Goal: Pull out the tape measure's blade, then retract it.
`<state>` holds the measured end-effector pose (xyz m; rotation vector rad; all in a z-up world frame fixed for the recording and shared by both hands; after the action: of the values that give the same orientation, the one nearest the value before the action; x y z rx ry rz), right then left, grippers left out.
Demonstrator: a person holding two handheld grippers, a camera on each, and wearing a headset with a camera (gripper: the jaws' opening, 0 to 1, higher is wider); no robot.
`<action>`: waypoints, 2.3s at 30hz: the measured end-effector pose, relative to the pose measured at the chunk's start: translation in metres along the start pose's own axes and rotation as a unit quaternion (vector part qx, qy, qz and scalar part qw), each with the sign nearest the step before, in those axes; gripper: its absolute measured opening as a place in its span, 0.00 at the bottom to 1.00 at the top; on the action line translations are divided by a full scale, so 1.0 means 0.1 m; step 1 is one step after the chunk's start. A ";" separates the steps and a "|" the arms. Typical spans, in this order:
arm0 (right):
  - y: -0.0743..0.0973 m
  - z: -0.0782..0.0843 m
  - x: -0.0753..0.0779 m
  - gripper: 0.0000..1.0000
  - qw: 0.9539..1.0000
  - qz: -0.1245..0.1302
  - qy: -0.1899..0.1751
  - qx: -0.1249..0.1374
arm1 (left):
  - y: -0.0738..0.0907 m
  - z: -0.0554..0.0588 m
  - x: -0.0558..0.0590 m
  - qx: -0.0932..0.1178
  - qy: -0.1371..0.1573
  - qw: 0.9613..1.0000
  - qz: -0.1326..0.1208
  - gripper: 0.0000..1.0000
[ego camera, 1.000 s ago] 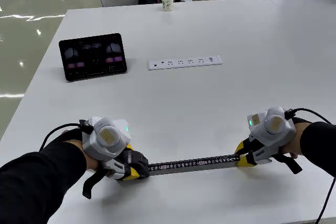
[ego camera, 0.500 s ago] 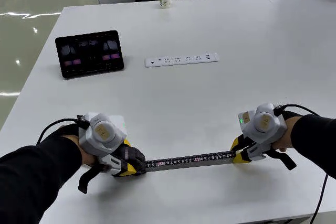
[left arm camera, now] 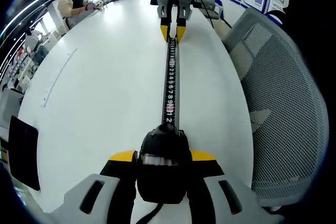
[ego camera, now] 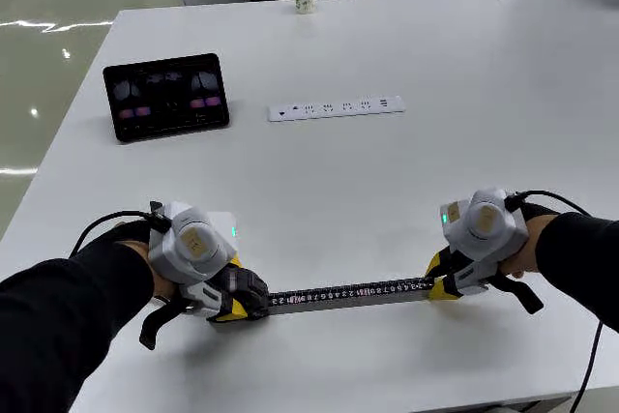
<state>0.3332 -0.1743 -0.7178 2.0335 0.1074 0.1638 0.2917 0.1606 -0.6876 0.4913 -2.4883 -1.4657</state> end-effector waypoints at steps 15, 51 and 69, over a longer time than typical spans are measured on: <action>-0.01 -0.07 0.00 0.14 0.999 -0.017 0.032 -0.027 | 0.02 0.00 0.00 -0.002 0.014 1.000 -0.006 0.32; 0.23 0.01 -0.19 0.49 0.993 0.060 -0.099 0.022 | 0.24 0.29 0.03 0.084 0.222 0.971 0.015 0.89; 0.34 0.19 -0.50 0.75 0.964 0.170 -0.174 0.107 | 0.38 0.66 0.09 0.209 0.305 0.925 -0.090 0.99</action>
<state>0.2874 -0.2137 -0.6998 2.2518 -0.4640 0.0062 0.2536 0.2272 -0.6860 1.0867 -2.2509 -0.6501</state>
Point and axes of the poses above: the centre of the closed fingertips' face, and the gripper's own axes: y roughly backward along the fingers, x roughly to its right, z roughly out of its underside, the point moved 10 cm from there along y, roughly backward along the fingers, and after that the axes turned 12 degrees about y, right-handed, at the moved point
